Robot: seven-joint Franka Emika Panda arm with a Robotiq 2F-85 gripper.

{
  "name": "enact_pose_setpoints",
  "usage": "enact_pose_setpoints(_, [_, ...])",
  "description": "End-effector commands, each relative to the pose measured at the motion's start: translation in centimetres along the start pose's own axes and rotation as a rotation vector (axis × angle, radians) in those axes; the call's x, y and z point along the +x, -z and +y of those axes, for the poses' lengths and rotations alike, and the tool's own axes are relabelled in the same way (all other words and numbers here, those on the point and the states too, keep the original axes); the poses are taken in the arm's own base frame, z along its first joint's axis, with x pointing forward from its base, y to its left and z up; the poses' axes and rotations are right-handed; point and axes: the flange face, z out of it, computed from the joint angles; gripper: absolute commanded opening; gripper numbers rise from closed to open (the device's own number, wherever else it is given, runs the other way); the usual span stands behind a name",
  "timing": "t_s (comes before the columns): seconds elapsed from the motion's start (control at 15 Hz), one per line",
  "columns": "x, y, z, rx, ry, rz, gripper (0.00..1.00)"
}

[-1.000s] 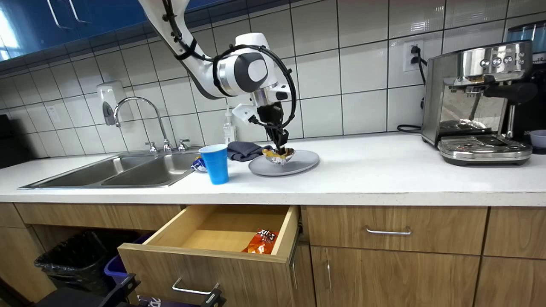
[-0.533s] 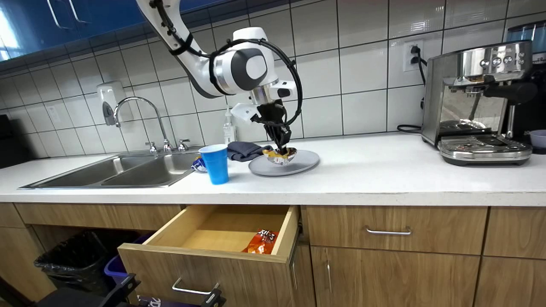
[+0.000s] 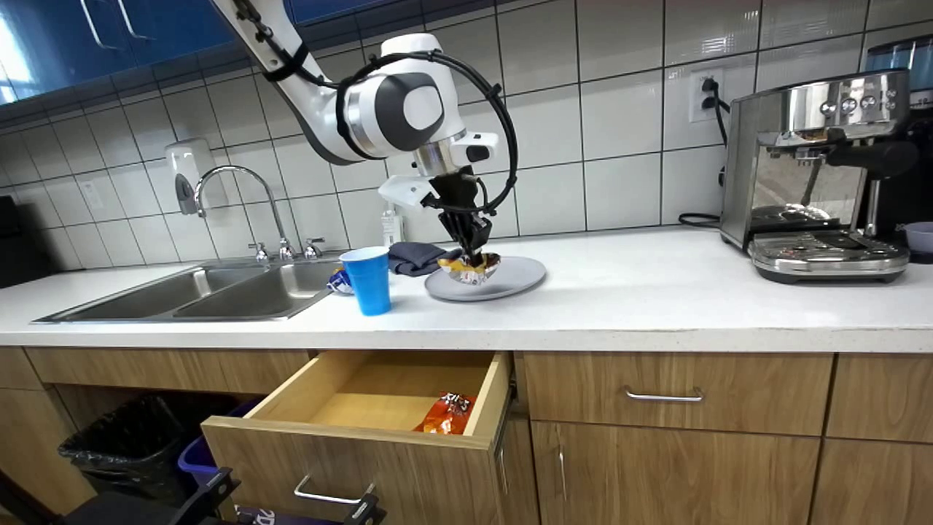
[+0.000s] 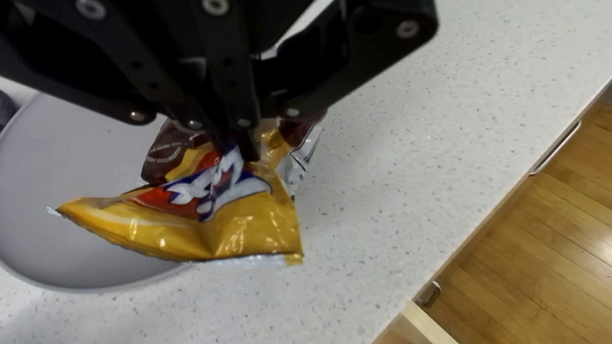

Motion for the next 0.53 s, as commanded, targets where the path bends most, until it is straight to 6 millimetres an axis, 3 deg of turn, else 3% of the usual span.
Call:
enact_pose_setpoints(0.0, [-2.3, 1.9, 1.0, 0.014, 0.068, 0.002, 0.01])
enact_pose_setpoints(0.47, [-6.5, 2.4, 1.3, 0.015, 0.19, -0.048, 0.01])
